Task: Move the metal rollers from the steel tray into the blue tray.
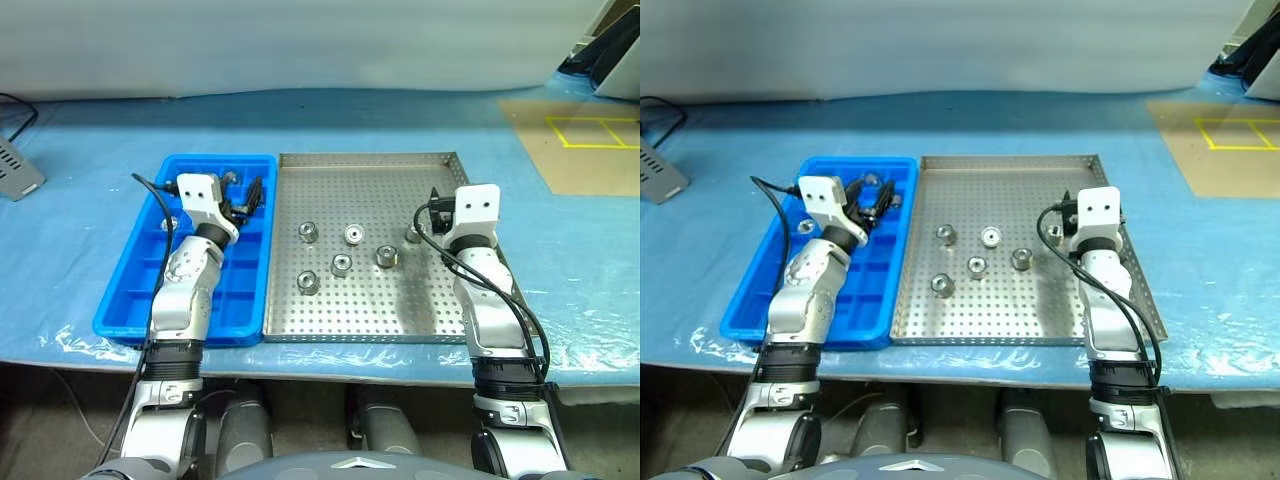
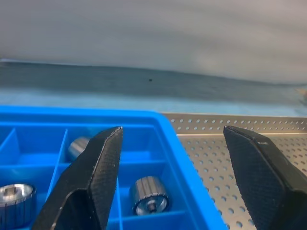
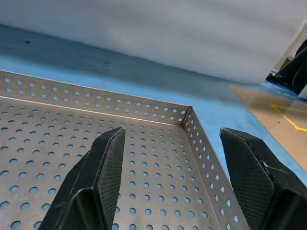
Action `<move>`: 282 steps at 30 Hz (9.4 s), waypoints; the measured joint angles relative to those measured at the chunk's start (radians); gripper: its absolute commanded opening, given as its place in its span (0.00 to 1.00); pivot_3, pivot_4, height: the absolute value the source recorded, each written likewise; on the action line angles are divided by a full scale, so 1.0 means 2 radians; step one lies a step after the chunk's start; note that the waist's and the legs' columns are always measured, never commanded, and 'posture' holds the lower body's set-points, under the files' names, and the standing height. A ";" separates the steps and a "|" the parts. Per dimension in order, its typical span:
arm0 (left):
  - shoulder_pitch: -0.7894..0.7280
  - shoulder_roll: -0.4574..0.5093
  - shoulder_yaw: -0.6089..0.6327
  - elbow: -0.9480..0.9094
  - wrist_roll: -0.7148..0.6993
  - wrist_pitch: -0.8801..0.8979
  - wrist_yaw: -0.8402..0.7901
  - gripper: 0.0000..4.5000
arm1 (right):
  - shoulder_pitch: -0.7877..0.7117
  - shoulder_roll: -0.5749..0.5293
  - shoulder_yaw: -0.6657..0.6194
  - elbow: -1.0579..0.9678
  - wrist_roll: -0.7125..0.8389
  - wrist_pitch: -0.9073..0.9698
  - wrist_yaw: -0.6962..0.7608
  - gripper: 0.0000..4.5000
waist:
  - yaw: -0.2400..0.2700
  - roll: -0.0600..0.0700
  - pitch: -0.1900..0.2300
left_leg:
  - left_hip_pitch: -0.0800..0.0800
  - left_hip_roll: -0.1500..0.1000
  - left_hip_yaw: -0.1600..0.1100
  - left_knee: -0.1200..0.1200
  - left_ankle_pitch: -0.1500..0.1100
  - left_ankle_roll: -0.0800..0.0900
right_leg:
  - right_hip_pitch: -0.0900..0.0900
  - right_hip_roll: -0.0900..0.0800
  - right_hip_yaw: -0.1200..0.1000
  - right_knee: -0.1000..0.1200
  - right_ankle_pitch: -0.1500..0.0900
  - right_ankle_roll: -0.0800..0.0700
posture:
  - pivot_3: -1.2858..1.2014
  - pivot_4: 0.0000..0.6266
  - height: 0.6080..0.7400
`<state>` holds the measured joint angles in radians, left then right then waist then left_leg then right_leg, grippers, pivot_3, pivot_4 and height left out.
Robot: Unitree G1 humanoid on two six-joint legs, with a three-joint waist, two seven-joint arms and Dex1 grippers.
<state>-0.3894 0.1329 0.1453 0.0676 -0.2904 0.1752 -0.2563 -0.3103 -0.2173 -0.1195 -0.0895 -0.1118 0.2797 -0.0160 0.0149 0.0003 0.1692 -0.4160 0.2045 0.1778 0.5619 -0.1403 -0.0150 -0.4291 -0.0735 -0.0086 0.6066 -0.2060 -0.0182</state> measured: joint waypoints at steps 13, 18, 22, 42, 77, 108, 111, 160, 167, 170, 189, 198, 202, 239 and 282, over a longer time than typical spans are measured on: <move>-0.001 0.025 0.014 0.074 -0.001 -0.060 -0.045 0.79 | 0.000 0.009 0.005 -0.001 0.000 -0.002 0.001 0.73 | 0.000 0.000 0.000 | 0.001 0.000 0.000 0.000 0.000 0.000 | 0.001 0.000 0.000 0.000 0.000 0.000 | 0.45 0.24 1.00; -0.020 0.040 0.012 0.090 -0.001 -0.055 -0.060 0.79 | 0.000 0.014 0.007 -0.001 -0.001 -0.004 -0.005 0.73 | 0.002 0.000 0.000 | 0.001 0.000 0.000 0.000 0.000 0.000 | 0.001 0.000 0.000 0.000 0.000 0.000 | 0.45 0.24 1.00; -0.091 0.066 -0.017 0.095 -0.002 -0.022 -0.117 0.79 | -0.001 0.014 0.007 -0.001 -0.001 -0.006 -0.007 0.73 | 0.005 0.000 0.000 | 0.001 0.000 0.000 0.000 0.000 0.000 | 0.001 0.000 0.000 0.001 0.000 0.000 | 0.44 0.24 1.00; -0.433 0.128 -0.273 0.517 0.207 -0.198 -0.502 0.79 | 0.049 0.026 -0.004 -0.041 -0.004 0.002 -0.049 0.73 | -0.001 0.000 0.000 | 0.004 -0.001 0.002 -0.001 0.000 -0.001 | 0.003 -0.001 0.003 0.000 0.000 -0.001 | 0.37 0.24 1.00; -0.401 0.058 -0.259 0.609 0.308 -0.229 -0.382 0.79 | 0.081 0.030 -0.012 -0.061 -0.022 0.010 -0.069 0.73 | -0.015 0.000 0.000 | 0.006 -0.001 0.003 -0.001 -0.001 0.002 | 0.005 -0.001 0.003 -0.001 0.000 -0.001 | 0.36 0.24 1.00; -0.364 0.065 -0.202 0.586 0.266 -0.245 -0.474 0.39 | 0.071 0.031 -0.008 -0.061 -0.024 0.015 -0.069 0.74 | -0.016 0.000 0.000 | 0.006 0.000 0.005 -0.005 -0.001 0.002 | 0.003 -0.001 0.004 -0.003 0.000 -0.001 | 0.36 0.24 1.00; -0.346 0.076 -0.185 0.558 0.240 -0.248 -0.499 0.39 | 0.071 0.032 -0.008 -0.062 -0.022 0.015 -0.066 0.74 | -0.018 0.000 0.000 | 0.005 0.000 0.007 -0.005 -0.001 0.002 | 0.001 -0.001 0.005 -0.003 0.000 -0.001 | 0.36 0.24 1.00; 0.197 0.238 0.083 -0.143 0.034 0.089 -0.199 0.39 | -0.244 -0.006 0.201 0.120 0.209 0.072 0.529 0.74 | 0.068 -0.004 0.002 | 0.004 0.001 0.000 -0.009 0.002 -0.003 | -0.002 0.000 0.001 0.001 -0.002 -0.004 | 0.61 0.24 1.00; 0.181 0.241 0.062 -0.105 0.038 0.089 -0.198 0.76 | -0.229 -0.016 0.201 0.118 0.200 0.073 0.517 0.74 | 0.067 -0.004 0.002 | 0.004 0.001 0.000 -0.008 0.002 -0.004 | -0.002 0.000 0.000 0.002 -0.002 -0.004 | 0.60 0.24 1.00; 0.166 0.248 0.063 -0.095 0.037 0.089 -0.194 0.97 | -0.225 -0.018 0.200 0.112 0.200 0.072 0.510 0.74 | 0.065 -0.004 0.002 | 0.005 0.001 0.000 -0.008 0.002 -0.004 | -0.002 0.000 0.000 0.003 -0.002 -0.004 | 0.59 0.24 1.00; -0.047 0.253 -0.059 -0.080 -0.027 0.108 -0.325 0.99 | -0.177 -0.063 0.155 0.053 0.206 0.098 0.471 0.74 | 0.054 -0.004 0.002 | 0.004 0.001 0.000 -0.005 0.004 -0.006 | -0.001 0.000 -0.001 0.007 -0.003 -0.005 | 0.48 0.24 1.00; -0.186 0.181 -0.192 0.122 0.026 0.012 -0.471 0.99 | -0.050 -0.151 0.045 -0.081 0.233 0.169 0.406 0.74 | 0.025 -0.004 0.002 | 0.005 0.001 0.000 -0.002 0.003 -0.005 | 0.001 0.000 0.000 0.006 -0.003 -0.005 | 0.38 0.24 1.00; -0.222 0.170 -0.229 0.189 0.045 -0.024 -0.559 0.99 | 0.006 -0.161 0.020 -0.136 0.235 0.189 0.368 0.74 | 0.001 -0.004 0.001 | 0.005 0.001 0.001 -0.002 0.003 -0.005 | 0.001 0.000 0.000 0.006 -0.003 -0.005 | 0.34 0.24 1.00; -0.272 0.132 -0.317 0.357 0.211 -0.209 -0.642 0.73 | 0.070 -0.150 0.039 -0.189 0.206 0.183 0.260 0.74 | -0.030 -0.002 0.001 | 0.008 0.001 0.002 -0.001 0.000 0.000 | 0.005 0.000 0.000 0.002 -0.003 -0.005 | 0.32 0.24 1.00; 0.031 0.262 0.016 -0.054 0.022 0.071 -0.331 0.40 | -0.211 -0.057 0.201 0.071 0.228 0.087 0.494 0.74 | 0.033 -0.001 0.002 | 0.005 0.002 0.000 -0.006 0.002 -0.003 | 0.003 -0.001 -0.005 0.001 -0.003 -0.006 | 0.57 0.24 1.00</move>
<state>-0.3271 0.6576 0.1775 -0.0394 -0.2458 0.3173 -0.9187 -0.7316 -0.3309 0.2830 0.0525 0.3447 0.4533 0.9720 0.0817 -0.0020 0.1725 -0.4063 0.2076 0.1774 0.5493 -0.1367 -0.0208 -0.4231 -0.0750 -0.0183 0.6093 -0.2123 -0.0311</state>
